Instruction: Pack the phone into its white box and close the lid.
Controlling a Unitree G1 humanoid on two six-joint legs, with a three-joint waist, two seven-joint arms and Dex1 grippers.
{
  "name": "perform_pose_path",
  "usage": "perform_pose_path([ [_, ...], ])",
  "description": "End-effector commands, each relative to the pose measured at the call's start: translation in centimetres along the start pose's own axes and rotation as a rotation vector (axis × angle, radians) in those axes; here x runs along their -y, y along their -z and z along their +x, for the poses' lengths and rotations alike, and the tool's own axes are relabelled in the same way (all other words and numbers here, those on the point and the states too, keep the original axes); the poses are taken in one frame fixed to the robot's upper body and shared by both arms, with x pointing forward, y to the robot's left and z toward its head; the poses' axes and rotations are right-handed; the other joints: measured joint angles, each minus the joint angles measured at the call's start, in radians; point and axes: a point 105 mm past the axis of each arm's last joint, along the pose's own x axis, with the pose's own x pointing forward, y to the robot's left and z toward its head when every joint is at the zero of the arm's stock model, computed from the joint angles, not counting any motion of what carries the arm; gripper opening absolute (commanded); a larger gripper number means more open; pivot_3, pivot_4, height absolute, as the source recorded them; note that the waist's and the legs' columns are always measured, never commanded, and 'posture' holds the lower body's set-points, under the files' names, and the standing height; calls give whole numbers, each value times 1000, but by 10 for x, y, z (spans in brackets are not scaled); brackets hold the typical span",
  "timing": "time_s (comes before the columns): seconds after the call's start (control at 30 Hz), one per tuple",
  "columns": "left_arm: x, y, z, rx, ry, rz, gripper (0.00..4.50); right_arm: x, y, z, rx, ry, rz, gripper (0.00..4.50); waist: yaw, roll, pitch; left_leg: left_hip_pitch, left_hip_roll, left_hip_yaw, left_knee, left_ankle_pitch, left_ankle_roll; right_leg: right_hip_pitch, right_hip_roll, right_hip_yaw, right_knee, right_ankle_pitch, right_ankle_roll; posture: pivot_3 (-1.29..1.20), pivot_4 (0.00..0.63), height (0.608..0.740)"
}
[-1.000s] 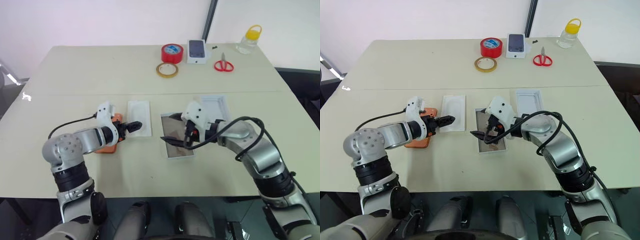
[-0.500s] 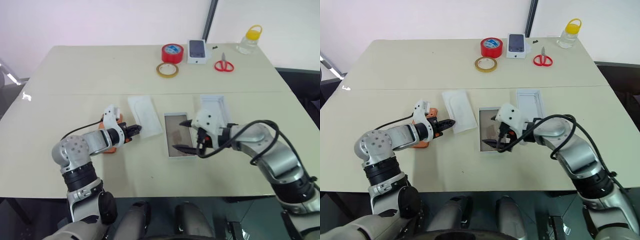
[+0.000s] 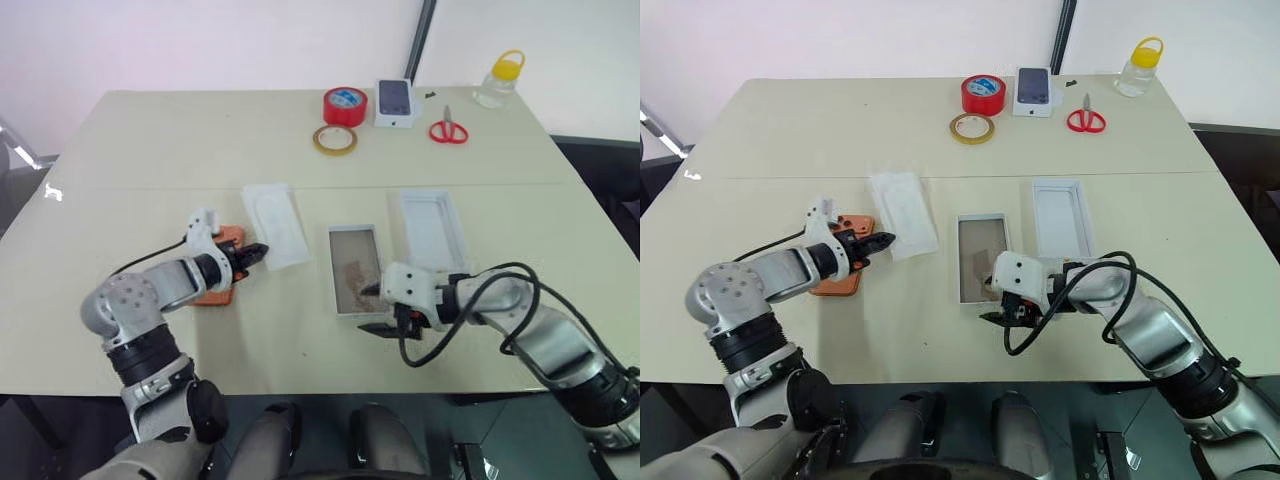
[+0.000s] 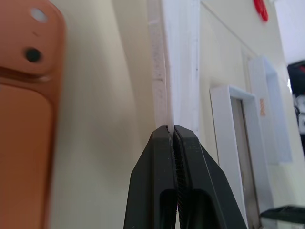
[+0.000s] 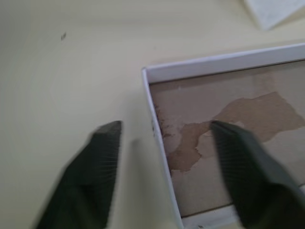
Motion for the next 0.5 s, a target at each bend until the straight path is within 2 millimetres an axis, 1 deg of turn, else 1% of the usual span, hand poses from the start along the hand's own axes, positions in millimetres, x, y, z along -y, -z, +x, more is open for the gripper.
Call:
perform_pose_path([
  [0.03, 6, -14, -9, 50, 28, 12, 0, 2, -10, 4, 25, 2, -60, 1012, 0, 0, 0, 0, 0, 0, 0, 0, 0, 0, 0, 0, 0, 0, 0, 0, 150, 740],
  [0.1, 5, -17, -11, 61, 18, 13, 0, 4, -13, 8, 35, -3, -75, 55, -2, 0, 0, 0, 0, 0, 0, 0, 0, 0, 0, 0, 0, 0, 0, 0, 150, 740],
  [0.23, 10, -26, -13, 98, 43, 1, 0, 16, -25, 21, 55, 13, -134, 55, -3, 0, 0, 0, 0, 0, 0, 0, 0, 0, 1, 0, 0, 0, 0, 0, 150, 740],
  [0.4, 18, -24, -11, 87, 77, 16, 0, 27, -39, 37, 82, 15, -212, 55, -2, 0, 0, 0, 0, 0, 0, 0, 0, 0, 0, 0, 0, 0, 0, 0, 150, 740],
  [0.5, 22, -22, -9, 78, 90, 22, 0, 34, -43, 45, 84, 21, -252, 55, -4, 0, 0, 0, 0, 0, 0, 0, 0, -1, 0, 0, 0, 0, 0, 0, 150, 740],
])
